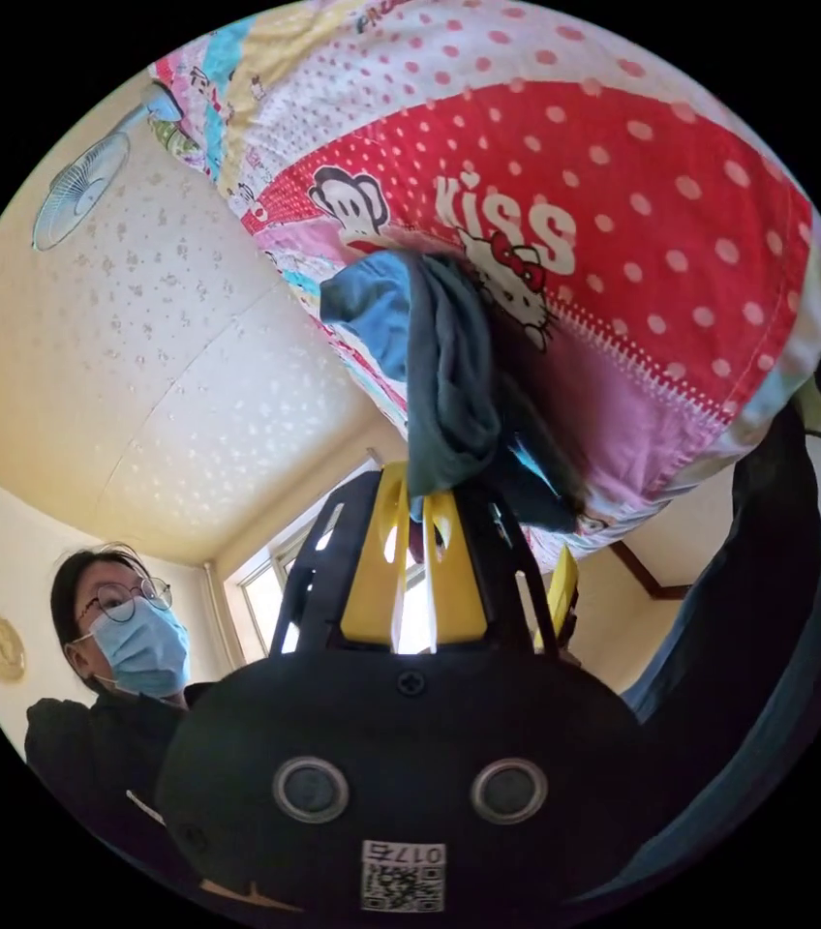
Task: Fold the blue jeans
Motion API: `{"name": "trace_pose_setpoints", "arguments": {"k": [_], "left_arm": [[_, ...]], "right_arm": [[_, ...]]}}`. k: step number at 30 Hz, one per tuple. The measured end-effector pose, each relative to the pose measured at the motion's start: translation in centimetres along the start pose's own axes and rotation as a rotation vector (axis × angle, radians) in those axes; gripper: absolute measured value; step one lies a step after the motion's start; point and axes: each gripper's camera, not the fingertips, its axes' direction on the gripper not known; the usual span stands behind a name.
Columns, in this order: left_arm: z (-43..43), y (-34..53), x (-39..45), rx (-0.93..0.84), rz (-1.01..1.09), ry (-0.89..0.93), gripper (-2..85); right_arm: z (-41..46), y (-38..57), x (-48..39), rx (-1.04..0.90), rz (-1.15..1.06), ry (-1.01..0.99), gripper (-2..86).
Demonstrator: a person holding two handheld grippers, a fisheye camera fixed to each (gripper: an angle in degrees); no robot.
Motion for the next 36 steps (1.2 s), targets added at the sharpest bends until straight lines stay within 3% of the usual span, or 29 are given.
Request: {"name": "trace_pose_setpoints", "arguments": {"k": [8, 16, 21, 25, 28, 32, 34, 36], "left_arm": [[2.9, 1.2, -4.2, 0.001, -0.208, 0.32, 22.7], [7.3, -1.9, -4.9, -0.006, -0.215, 0.603, 26.0], [9.1, -1.0, -6.4, -0.035, -0.33, 0.654, 38.2], [10.4, -1.2, -7.6, 0.057, -0.38, 0.854, 37.9], [11.8, -2.8, -7.5, 0.031, -0.334, 0.932, 31.9], [12.1, -3.8, -8.9, 0.125, -0.34, 1.206, 9.9], [10.9, -4.5, -9.2, 0.119, -0.298, 1.221, 6.6], [7.7, -5.2, -8.9, 0.09, -0.224, 1.09, 4.2]], "right_arm": [[-0.5, -0.4, -3.8, -0.078, -0.048, -0.106, 0.3], [-1.2, -0.3, -6.4, -0.117, -0.083, -0.169, 0.2], [-1.0, -1.0, -8.5, -0.158, -0.135, -0.177, 0.2], [-1.5, -1.2, -9.2, -0.174, -0.156, -0.151, 0.2], [-2.5, -1.2, -9.2, -0.166, -0.137, -0.175, 0.2], [-3.9, -2.3, -10.6, -0.169, -0.202, -0.148, 0.2], [-4.7, -3.0, -11.6, -0.16, -0.252, -0.094, 0.3], [-5.4, -3.7, -12.6, -0.167, -0.299, -0.011, 0.4]]}}
